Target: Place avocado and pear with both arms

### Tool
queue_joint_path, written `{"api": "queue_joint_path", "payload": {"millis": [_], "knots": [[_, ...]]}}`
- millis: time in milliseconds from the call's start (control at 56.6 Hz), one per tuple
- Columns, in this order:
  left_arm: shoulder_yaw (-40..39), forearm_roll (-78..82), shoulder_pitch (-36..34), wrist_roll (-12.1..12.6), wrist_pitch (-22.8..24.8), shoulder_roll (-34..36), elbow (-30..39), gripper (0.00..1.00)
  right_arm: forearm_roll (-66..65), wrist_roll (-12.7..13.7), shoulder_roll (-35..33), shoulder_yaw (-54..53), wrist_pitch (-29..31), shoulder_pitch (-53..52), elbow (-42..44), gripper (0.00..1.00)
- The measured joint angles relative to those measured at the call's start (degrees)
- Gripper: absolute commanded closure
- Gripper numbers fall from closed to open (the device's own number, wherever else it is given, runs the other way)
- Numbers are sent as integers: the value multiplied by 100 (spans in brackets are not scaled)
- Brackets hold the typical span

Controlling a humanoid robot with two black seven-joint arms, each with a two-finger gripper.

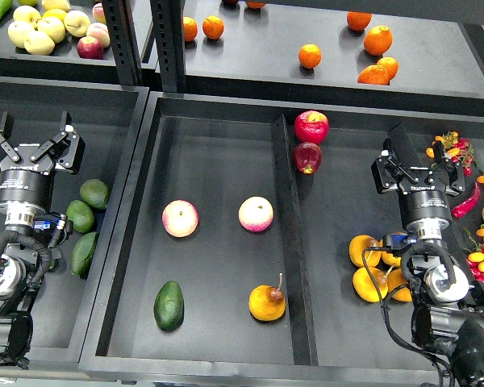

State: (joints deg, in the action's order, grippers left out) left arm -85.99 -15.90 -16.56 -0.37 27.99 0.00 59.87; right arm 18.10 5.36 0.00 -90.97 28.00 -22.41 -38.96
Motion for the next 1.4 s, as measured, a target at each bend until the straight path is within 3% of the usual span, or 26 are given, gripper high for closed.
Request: {"api": "queue_joint_path", "payload": {"millis": [636, 865, 971, 1042, 1060, 1219, 1289, 1395], "knots": [[233, 17, -293, 11, 0, 23, -250, 1, 29, 48, 0, 56, 0, -29, 85, 0], [353, -1, -462, 204, 0, 85, -549, 1, 26, 51, 0, 43, 0, -11, 119, 0], [534, -7, -565, 595, 0, 147, -570, 1, 20, 54, 0, 10, 0, -12, 118, 0], [675, -8, -625, 1016, 0, 222, -573, 1, 18, 53, 0, -37, 0, -12, 117, 0], [818, -7, -682, 1413, 0, 280, -573, 1, 18, 56, 0, -79, 0, -12, 117, 0], [1233, -10, -856, 2563, 0, 426, -507, 1, 17, 152, 0, -115, 0, -13, 208, 0], [1411, -17, -918, 2758, 0, 571, -438, 1, 20, 210, 0, -115, 0, -23, 273, 0], [1719, -19, -966, 2830, 0, 836, -280, 1, 30, 247, 0, -119, 0, -56, 386, 0]]}}
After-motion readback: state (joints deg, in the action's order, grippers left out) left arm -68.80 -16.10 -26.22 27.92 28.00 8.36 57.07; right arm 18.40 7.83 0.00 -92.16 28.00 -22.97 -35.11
